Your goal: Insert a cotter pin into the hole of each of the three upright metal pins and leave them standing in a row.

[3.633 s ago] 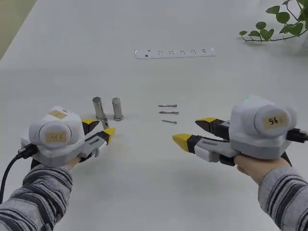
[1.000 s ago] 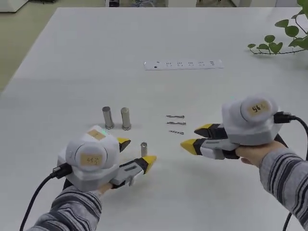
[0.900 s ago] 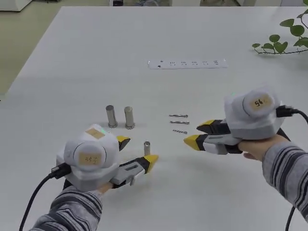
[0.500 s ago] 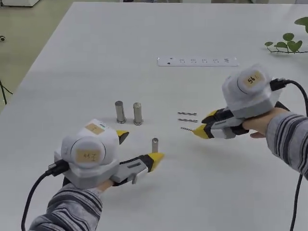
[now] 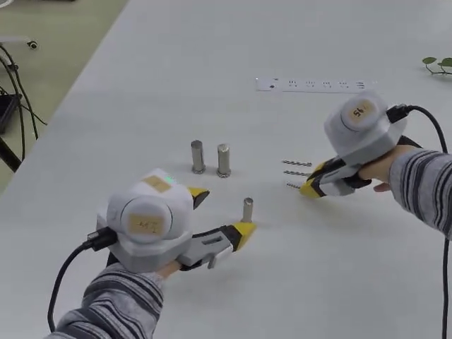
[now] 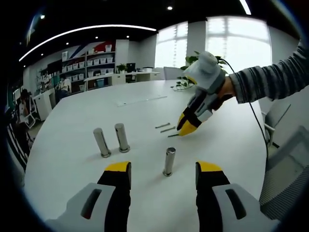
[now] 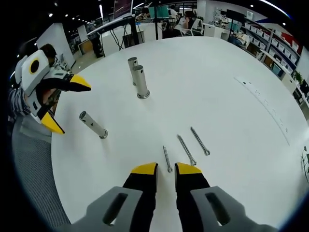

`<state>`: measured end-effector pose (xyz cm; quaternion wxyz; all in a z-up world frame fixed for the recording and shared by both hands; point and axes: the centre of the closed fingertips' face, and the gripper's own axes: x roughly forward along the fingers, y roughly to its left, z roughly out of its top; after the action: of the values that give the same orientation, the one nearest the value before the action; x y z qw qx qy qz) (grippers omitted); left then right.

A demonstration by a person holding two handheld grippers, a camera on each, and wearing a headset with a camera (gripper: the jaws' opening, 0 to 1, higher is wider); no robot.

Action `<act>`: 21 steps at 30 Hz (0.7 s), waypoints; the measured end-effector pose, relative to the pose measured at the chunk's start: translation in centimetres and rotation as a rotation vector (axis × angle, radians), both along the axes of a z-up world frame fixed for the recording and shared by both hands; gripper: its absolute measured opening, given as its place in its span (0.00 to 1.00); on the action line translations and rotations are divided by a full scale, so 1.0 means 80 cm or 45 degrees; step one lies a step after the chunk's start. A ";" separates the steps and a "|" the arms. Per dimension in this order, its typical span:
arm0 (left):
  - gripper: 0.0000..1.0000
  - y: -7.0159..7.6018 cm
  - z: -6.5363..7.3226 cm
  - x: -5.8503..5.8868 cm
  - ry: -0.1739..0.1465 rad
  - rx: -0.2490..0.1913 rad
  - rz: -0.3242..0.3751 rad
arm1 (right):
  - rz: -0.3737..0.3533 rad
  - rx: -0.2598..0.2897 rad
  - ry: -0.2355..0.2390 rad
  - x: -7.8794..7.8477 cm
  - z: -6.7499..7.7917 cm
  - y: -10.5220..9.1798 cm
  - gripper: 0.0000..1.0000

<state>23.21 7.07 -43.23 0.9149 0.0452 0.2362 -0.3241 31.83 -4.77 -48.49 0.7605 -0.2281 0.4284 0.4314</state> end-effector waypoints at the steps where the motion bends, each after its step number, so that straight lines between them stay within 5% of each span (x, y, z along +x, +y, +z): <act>1: 0.51 0.000 0.000 0.000 0.002 0.000 0.001 | 0.002 -0.004 0.006 0.000 -0.001 0.001 0.09; 10: 0.49 0.004 -0.002 -0.002 0.016 0.005 0.002 | 0.062 -0.058 0.027 -0.003 -0.008 0.003 0.03; 21: 0.47 0.001 0.000 -0.006 0.020 0.002 -0.006 | 0.140 -0.125 -0.024 -0.002 -0.009 0.000 0.00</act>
<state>22.74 7.17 -43.22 0.9123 0.0440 0.2434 -0.3263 31.66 -4.75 -49.24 0.7275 -0.2925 0.4286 0.4488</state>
